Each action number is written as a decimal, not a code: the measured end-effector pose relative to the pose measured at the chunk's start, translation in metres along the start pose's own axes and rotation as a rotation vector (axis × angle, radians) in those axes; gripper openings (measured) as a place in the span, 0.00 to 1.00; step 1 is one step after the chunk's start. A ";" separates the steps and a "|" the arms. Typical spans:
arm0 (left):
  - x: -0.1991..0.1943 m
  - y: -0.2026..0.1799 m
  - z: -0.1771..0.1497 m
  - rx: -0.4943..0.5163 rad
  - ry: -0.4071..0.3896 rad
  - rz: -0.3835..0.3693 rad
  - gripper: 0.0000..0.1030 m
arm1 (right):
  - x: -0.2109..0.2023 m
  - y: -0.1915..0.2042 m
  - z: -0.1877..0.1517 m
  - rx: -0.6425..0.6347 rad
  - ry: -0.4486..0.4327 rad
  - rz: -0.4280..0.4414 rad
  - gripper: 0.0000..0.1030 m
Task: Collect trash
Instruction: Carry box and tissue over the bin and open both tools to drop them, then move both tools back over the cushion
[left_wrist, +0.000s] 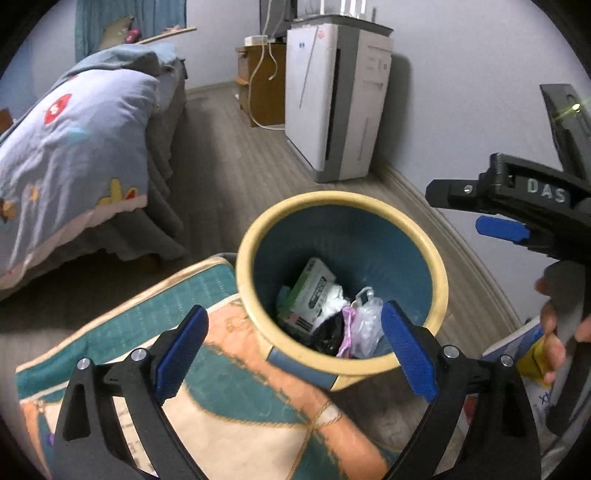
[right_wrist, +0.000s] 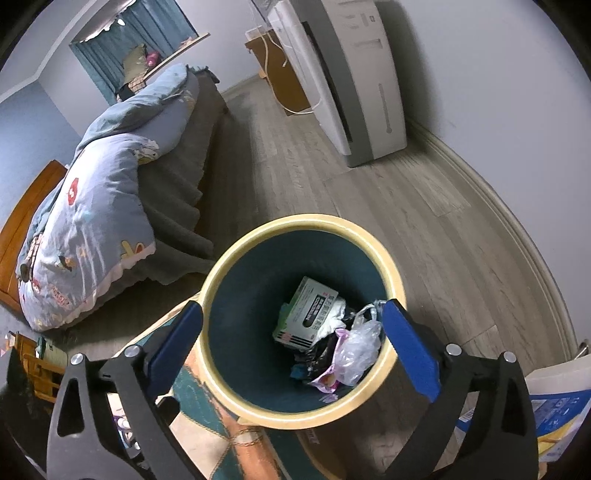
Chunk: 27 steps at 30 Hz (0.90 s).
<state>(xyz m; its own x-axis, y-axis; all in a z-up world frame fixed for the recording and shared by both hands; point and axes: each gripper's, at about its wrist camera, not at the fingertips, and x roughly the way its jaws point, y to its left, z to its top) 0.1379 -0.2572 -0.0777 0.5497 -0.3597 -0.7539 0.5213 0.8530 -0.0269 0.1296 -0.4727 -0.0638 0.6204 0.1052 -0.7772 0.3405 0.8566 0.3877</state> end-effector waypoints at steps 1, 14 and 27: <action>-0.006 0.003 -0.001 -0.004 -0.007 0.005 0.91 | -0.001 0.003 -0.001 -0.007 0.002 0.003 0.94; -0.101 0.044 -0.037 -0.059 -0.082 0.091 0.92 | -0.029 0.065 -0.028 -0.089 0.010 0.078 0.94; -0.177 0.099 -0.092 -0.159 -0.112 0.187 0.93 | -0.057 0.110 -0.070 -0.100 0.046 0.136 0.94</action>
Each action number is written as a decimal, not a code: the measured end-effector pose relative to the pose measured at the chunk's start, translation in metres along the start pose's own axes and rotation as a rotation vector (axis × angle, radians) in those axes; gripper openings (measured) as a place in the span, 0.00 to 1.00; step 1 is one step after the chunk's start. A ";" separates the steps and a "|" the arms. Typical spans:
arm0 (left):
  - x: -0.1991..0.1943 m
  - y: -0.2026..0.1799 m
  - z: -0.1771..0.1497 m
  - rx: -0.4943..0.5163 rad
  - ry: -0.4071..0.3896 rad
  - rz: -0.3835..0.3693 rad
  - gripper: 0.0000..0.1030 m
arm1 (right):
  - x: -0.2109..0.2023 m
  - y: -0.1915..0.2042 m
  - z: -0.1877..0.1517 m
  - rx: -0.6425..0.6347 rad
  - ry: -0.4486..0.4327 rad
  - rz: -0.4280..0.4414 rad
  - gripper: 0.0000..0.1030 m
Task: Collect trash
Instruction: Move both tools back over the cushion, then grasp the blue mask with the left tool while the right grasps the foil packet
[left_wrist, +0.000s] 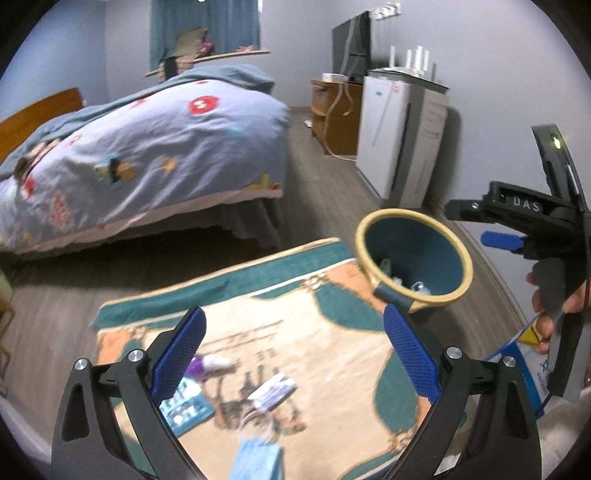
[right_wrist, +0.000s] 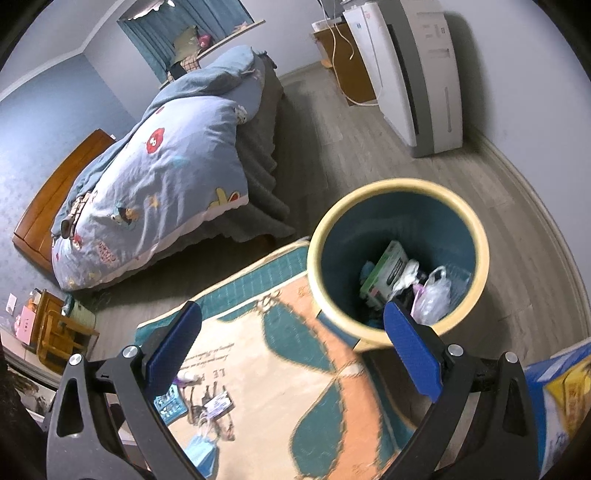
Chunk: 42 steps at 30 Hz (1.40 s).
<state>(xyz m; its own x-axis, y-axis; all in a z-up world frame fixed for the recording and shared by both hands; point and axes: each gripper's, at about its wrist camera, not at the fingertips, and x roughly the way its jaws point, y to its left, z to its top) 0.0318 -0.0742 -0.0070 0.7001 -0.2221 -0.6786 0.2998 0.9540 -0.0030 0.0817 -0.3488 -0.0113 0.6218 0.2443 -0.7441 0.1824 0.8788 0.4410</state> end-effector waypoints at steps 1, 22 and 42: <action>-0.003 0.006 -0.003 -0.013 0.000 0.005 0.93 | 0.001 0.004 -0.004 0.000 0.010 -0.003 0.94; -0.016 0.124 -0.073 -0.177 0.118 0.167 0.93 | 0.095 0.114 -0.143 -0.213 0.324 -0.044 0.94; 0.069 0.053 -0.146 0.033 0.510 -0.130 0.23 | 0.135 0.099 -0.139 -0.124 0.337 -0.137 0.94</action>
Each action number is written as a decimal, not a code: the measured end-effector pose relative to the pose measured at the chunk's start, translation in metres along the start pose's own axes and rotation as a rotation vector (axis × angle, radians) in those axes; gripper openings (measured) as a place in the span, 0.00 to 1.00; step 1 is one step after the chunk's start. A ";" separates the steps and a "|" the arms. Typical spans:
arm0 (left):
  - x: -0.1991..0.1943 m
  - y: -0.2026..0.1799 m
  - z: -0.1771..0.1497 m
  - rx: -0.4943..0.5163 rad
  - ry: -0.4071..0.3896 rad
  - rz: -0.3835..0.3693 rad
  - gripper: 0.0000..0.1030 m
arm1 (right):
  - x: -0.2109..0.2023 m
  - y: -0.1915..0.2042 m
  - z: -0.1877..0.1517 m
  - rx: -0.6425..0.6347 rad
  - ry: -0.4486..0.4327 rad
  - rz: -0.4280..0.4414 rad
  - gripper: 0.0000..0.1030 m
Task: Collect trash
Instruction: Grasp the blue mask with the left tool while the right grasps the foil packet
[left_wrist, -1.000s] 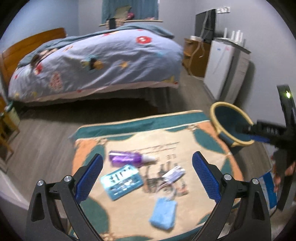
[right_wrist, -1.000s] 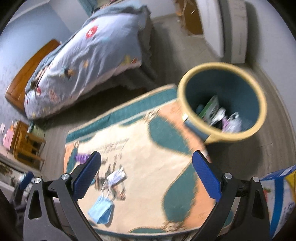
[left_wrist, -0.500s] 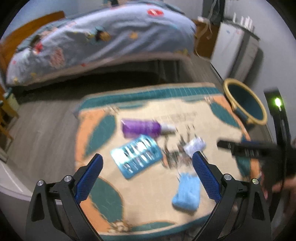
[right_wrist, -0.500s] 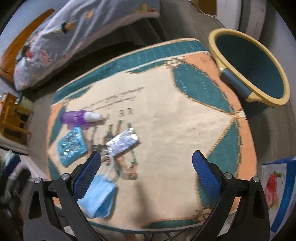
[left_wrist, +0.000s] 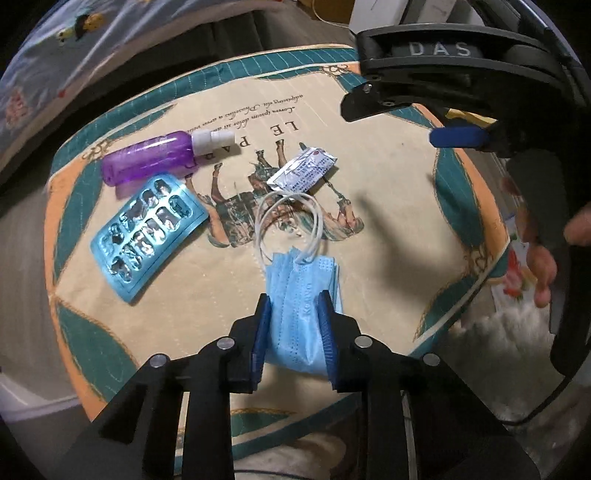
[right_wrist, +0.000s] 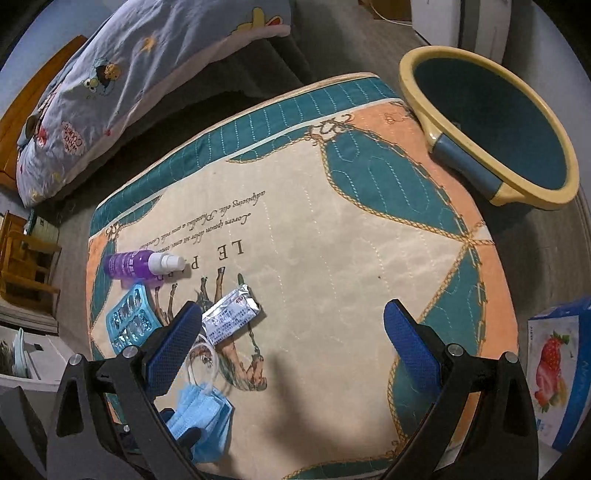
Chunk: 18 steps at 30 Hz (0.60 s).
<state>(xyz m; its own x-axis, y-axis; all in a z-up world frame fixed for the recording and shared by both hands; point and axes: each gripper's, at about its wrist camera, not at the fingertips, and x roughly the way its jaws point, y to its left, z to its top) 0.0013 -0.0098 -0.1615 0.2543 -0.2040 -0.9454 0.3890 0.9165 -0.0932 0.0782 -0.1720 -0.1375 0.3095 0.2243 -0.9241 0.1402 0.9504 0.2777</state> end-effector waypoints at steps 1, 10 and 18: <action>-0.002 0.003 0.001 -0.010 -0.005 0.008 0.17 | 0.002 0.002 0.001 -0.012 0.000 0.003 0.94; -0.023 0.035 0.014 -0.123 -0.091 0.096 0.09 | 0.020 0.017 0.004 -0.086 0.026 0.038 0.94; -0.029 0.075 0.019 -0.243 -0.101 0.124 0.09 | 0.046 0.045 -0.004 -0.223 0.106 0.065 0.70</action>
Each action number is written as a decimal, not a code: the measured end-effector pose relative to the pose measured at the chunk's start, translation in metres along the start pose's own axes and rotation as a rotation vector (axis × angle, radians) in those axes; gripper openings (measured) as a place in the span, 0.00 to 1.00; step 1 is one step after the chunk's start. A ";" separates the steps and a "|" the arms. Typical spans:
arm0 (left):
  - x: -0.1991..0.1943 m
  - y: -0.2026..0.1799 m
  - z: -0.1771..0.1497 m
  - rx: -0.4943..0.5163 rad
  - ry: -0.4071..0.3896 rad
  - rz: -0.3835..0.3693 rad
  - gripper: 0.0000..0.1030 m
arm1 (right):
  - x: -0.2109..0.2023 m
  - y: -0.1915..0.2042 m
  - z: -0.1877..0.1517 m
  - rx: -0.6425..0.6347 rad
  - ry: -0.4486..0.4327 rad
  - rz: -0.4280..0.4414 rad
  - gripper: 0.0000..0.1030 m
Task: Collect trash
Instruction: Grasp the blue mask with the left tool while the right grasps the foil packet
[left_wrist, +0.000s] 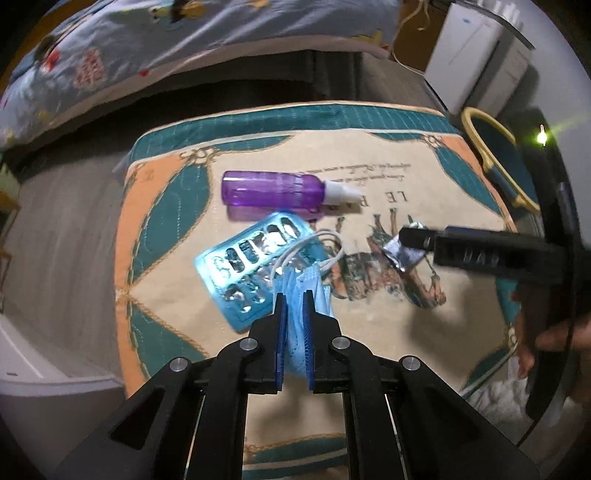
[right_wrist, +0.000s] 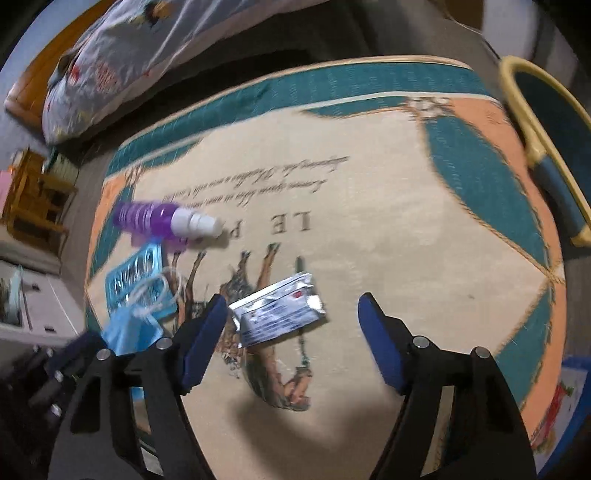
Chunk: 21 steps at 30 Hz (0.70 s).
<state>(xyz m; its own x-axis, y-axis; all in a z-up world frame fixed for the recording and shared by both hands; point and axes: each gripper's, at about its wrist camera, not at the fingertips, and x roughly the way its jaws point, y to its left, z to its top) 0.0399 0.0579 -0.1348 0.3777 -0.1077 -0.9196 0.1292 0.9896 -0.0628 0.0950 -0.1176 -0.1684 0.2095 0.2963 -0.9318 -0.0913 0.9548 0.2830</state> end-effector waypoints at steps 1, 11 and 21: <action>0.001 -0.001 -0.001 -0.003 0.000 -0.002 0.09 | 0.002 0.004 -0.001 -0.019 0.001 -0.004 0.69; -0.001 -0.003 0.002 -0.002 -0.012 -0.017 0.09 | -0.003 0.012 -0.002 -0.119 -0.008 -0.083 0.48; -0.038 -0.032 0.027 0.031 -0.143 -0.072 0.06 | -0.098 -0.035 0.024 0.030 -0.091 0.004 0.48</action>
<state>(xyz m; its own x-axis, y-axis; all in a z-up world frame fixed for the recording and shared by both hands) 0.0456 0.0276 -0.0871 0.4933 -0.1928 -0.8482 0.1878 0.9757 -0.1126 0.1011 -0.1795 -0.0819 0.2966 0.2998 -0.9067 -0.0630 0.9535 0.2946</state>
